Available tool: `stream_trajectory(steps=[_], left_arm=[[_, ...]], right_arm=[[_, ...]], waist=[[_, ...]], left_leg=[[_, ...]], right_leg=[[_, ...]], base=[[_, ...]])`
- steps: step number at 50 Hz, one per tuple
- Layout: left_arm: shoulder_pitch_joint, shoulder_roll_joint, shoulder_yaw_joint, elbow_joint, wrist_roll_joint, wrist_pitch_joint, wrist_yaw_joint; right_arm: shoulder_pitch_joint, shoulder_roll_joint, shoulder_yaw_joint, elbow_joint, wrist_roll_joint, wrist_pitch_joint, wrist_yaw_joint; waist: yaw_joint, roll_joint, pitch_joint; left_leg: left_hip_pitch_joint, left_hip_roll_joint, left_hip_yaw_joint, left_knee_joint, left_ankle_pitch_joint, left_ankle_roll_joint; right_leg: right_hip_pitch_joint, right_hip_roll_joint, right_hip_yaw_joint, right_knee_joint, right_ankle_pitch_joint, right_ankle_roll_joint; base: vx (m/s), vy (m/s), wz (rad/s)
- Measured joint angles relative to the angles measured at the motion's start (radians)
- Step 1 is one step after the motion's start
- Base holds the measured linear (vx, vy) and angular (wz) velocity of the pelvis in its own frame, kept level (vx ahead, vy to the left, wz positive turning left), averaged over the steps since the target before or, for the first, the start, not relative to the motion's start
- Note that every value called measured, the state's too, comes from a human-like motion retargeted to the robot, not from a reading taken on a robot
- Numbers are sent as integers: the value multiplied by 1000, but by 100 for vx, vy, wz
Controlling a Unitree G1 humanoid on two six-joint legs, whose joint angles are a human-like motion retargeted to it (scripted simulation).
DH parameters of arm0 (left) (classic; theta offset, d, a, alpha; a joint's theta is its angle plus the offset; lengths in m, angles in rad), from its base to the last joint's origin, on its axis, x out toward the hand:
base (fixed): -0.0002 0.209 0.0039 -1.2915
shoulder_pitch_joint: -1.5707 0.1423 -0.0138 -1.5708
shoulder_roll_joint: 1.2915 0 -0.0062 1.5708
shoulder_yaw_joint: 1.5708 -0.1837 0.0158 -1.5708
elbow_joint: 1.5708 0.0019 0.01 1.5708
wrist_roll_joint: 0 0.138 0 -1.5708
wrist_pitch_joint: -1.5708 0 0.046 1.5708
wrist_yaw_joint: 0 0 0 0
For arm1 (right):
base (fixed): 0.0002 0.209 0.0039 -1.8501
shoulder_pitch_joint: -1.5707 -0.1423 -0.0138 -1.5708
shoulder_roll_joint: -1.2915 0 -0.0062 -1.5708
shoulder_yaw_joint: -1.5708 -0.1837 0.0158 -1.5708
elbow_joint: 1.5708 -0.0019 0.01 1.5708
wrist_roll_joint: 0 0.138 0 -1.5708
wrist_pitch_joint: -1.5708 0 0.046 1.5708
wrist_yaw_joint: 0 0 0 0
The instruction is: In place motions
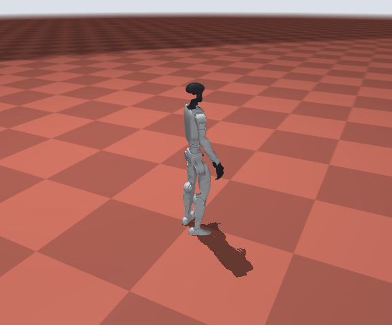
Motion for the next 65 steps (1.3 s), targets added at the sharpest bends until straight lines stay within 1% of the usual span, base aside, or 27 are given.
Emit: stream_trajectory(steps=[3,6,10,12,15,19,22,25,29,33,36,43,48,54,60,63,65], left_arm=[[50,-7,47,69,-2,24,-8],[122,-21,101,76,9,62,-1],[192,-33,134,76,-1,74,-2],[201,-33,143,76,-6,70,-10],[200,-33,153,76,-6,62,-8],[189,-48,169,74,-7,33,1],[190,-59,166,56,-9,21,-1],[188,-64,147,38,1,20,-10],[171,-58,120,11,33,27,-19],[144,-48,103,-15,44,30,-20],[131,-47,99,-21,31,31,-25],[103,-45,72,3,-1,40,-52],[72,-51,67,-1,13,49,-63],[58,-65,62,-34,-2,41,-73],[108,-72,54,-55,9,38,-88],[163,-73,82,-40,33,42,-94],[206,-78,110,-13,18,40,-73]], right_arm=[[2,-11,27,0,-22,-5,-5],[26,-17,34,52,-33,6,-21],[71,-17,0,150,-22,31,-41],[89,-16,-27,195,-22,43,-59],[114,-21,-47,256,-29,49,-97],[135,-44,-47,337,-61,62,-116],[147,-61,-51,382,-102,83,-132],[154,-72,-68,410,-111,102,-159],[152,-72,-89,427,-52,109,-166],[143,-47,-111,416,16,108,-135],[142,-26,-105,384,31,98,-113],[128,-3,-43,309,-82,52,-104],[132,-14,-25,321,-129,46,-114],[144,-45,-36,394,-51,63,-151],[103,-63,-24,482,25,90,-187],[60,-48,6,494,64,92,-198],[28,-28,28,484,91,93,-190]], waist=[[-49,23,19],[-76,34,7],[-39,27,4],[-18,21,14],[-8,19,19],[0,27,4],[-4,40,-17],[-39,55,-47],[-86,65,-68],[-76,50,-66],[-53,34,-68],[-60,16,-66],[-80,19,-55],[-82,28,-45],[-76,44,-39],[-68,55,-34],[-61,57,-27]], left_leg=[[-11,23,-38,10,17,-11],[-37,39,-71,23,32,-24],[-50,42,-86,24,74,-36],[-52,46,-86,30,88,-61],[-56,54,-83,58,80,-80],[-50,56,-102,91,48,-73],[-44,52,-99,65,35,-64],[-57,45,-110,38,17,-46],[-65,32,-133,14,18,-36],[-57,21,-118,11,11,-24],[-46,13,-97,8,4,-17],[-34,-5,-67,-5,-10,2],[-34,-5,-57,-15,-19,12],[-36,2,-34,-15,-26,14],[-29,13,-28,-4,-33,9],[-27,32,-21,26,-46,-3],[-34,52,-27,71,-61,-13]], right_leg=[[30,16,-43,-20,-8,-10],[38,25,-74,-41,-11,-17],[39,34,-78,-50,-17,-28],[41,35,-89,-55,-18,-33],[41,34,-111,-61,-17,-37],[30,31,-122,-62,-17,-38],[26,39,-124,-63,-19,-36],[21,40,-137,-64,-25,-28],[17,38,-152,-66,-27,-19],[15,27,-149,-64,-17,-13],[11,20,-136,-62,-7,-9],[-7,8,-103,-47,6,3],[-37,-1,-87,-17,15,18],[-64,-2,-59,5,25,24],[-63,11,-37,0,25,10],[-55,21,-32,-6,22,-2],[-46,22,-34,-9,19,-11]], base=[[-22,-17,66],[-10,-11,56],[-7,-16,23],[-15,-11,26],[-11,-5,36],[-2,3,8],[5,11,3],[9,12,31],[8,11,25],[8,8,-19],[11,6,-36],[6,7,-22],[2,5,-13],[0,2,-23],[-3,-2,-20],[-6,-6,-13],[-8,-4,2]])
